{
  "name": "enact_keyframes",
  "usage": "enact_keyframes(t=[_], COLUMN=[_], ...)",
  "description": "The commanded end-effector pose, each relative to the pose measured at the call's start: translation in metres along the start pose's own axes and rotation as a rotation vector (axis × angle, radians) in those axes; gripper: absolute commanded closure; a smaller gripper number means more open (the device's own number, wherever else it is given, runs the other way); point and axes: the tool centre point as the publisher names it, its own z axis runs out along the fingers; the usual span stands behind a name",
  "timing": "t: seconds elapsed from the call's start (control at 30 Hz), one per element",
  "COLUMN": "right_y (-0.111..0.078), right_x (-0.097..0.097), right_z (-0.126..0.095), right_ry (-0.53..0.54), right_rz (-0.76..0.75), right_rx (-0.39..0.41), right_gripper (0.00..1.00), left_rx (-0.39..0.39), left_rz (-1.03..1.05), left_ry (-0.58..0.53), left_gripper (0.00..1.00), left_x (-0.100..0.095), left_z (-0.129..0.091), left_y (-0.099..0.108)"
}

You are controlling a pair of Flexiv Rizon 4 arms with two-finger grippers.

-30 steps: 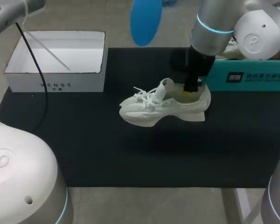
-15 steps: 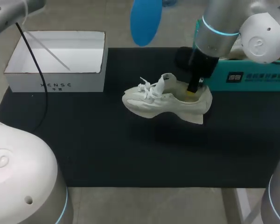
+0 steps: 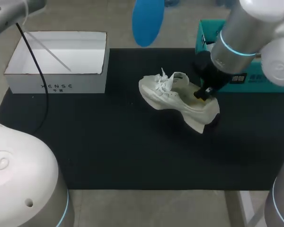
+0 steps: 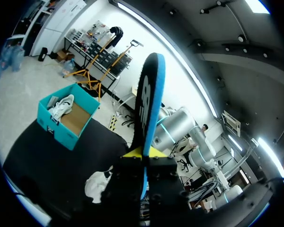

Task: Take the shoe out of the shoebox, open the shoe tongue, remove and reinsert the insole, then place the shoe into the shoebox

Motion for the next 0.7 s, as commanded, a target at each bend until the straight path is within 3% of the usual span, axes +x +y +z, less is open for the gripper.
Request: enact_keyframes(t=[0.03,0.67,0.7], right_y=[-0.001,-0.001,0.0001], right_x=[0.004,0.004,0.0023], right_z=[0.0066,0.0066,0.0081], right_ry=[-0.015,-0.015,-0.01], right_rz=[0.269,0.269,0.343], right_rx=[-0.097,-0.097,-0.113], right_gripper=[1.0,1.0,1.0], left_rx=[-0.002,-0.002,-0.002], left_rz=[0.0,0.0,0.0], left_ry=[0.0,0.0,0.0], left_gripper=[1.0,1.0,1.0], left_x=[-0.0003,-0.0003,-0.0003], left_z=[-0.0008,-0.0008,-0.0008], left_y=[-0.0001,-0.0001,-0.0001])
